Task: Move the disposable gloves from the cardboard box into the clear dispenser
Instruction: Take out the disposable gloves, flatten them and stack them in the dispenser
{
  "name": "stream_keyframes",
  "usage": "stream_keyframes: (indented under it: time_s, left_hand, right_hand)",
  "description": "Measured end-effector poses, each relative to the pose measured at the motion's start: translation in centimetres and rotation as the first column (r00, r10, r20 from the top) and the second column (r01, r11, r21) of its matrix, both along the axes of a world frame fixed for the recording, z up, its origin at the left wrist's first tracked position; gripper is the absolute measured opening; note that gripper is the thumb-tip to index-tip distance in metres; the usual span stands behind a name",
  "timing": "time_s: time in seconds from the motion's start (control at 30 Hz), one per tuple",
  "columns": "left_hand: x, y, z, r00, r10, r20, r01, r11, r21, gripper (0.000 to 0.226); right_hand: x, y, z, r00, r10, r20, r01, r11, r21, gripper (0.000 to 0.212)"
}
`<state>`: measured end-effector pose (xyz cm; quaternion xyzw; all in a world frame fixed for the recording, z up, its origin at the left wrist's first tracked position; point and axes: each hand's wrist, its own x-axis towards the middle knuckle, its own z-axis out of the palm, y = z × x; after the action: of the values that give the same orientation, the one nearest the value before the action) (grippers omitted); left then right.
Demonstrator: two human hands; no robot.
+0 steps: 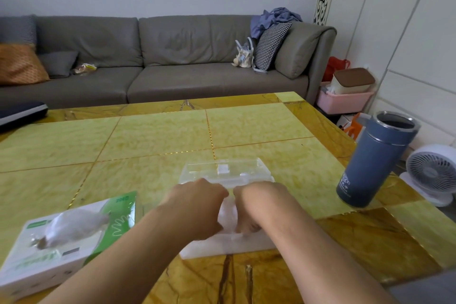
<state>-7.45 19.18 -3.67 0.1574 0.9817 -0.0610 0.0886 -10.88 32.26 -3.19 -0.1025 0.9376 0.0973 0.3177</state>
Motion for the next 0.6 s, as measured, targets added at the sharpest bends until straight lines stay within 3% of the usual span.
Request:
stream_keyframes:
  time_s: [0.3, 0.6]
  left_hand:
    - [0.0, -1.0, 0.1, 0.934, 0.192, 0.302, -0.174, 0.981, -0.086, 0.067]
    - [-0.1, -2.6, 1.1, 0.897, 0.205, 0.391, -0.129, 0.968, -0.213, 0.099]
  right_hand:
    - [1.4, -1.4, -0.2, 0.996, 0.035, -0.088, -0.041, 0.997, -0.07, 0.034]
    - [1.6, -3.6, -0.3, 0.998, -0.062, -0.02, 0.058, 0.989, -0.137, 0.084]
